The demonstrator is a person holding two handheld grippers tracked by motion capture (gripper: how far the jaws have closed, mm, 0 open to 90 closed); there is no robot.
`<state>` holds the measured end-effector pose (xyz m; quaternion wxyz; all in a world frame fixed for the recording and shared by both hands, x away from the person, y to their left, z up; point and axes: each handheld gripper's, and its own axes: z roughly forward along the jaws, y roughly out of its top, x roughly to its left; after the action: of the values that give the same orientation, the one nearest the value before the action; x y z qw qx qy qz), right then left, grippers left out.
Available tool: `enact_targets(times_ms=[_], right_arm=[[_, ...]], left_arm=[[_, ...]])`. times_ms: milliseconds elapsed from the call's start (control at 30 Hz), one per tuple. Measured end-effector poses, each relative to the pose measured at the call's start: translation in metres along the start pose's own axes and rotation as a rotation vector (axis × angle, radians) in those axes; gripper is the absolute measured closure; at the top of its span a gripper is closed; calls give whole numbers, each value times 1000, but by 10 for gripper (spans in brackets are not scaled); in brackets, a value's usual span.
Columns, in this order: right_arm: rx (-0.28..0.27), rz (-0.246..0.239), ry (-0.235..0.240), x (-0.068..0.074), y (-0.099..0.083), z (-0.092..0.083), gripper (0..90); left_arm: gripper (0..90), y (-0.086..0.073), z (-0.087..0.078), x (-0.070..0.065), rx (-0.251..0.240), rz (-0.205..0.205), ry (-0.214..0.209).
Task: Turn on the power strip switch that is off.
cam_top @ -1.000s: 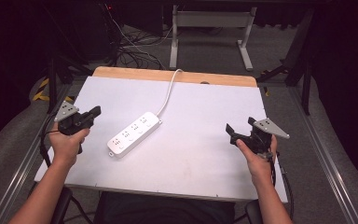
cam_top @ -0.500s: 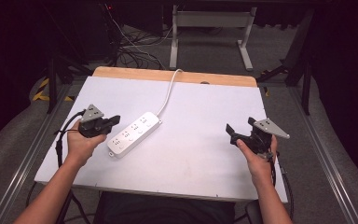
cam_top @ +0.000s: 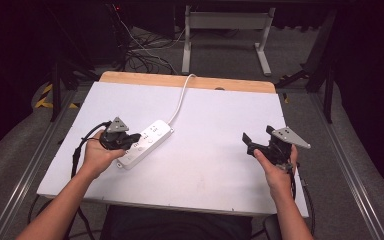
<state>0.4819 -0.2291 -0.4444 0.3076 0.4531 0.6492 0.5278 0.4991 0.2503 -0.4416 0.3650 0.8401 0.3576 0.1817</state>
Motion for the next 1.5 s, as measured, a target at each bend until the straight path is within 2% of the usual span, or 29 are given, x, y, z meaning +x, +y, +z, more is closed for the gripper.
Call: enact_targets(times_ms=[133, 267, 1067, 1267, 1500], right_arm=[[0, 0, -1, 0, 0, 0, 63], [0, -1, 0, 0, 0, 0, 63], [-2, 0, -3, 0, 0, 0, 64], [-3, 1, -6, 0, 1, -1, 64], [-5, 2, -9, 0, 1, -1, 64]], left_arm=[[900, 0, 6, -1, 49, 6, -24], [900, -1, 10, -2, 80, 11, -30], [900, -2, 12, -2, 111, 16, -33], [900, -4, 12, 0, 99, -21, -56], [900, -6, 13, -1, 93, -30, -47]])
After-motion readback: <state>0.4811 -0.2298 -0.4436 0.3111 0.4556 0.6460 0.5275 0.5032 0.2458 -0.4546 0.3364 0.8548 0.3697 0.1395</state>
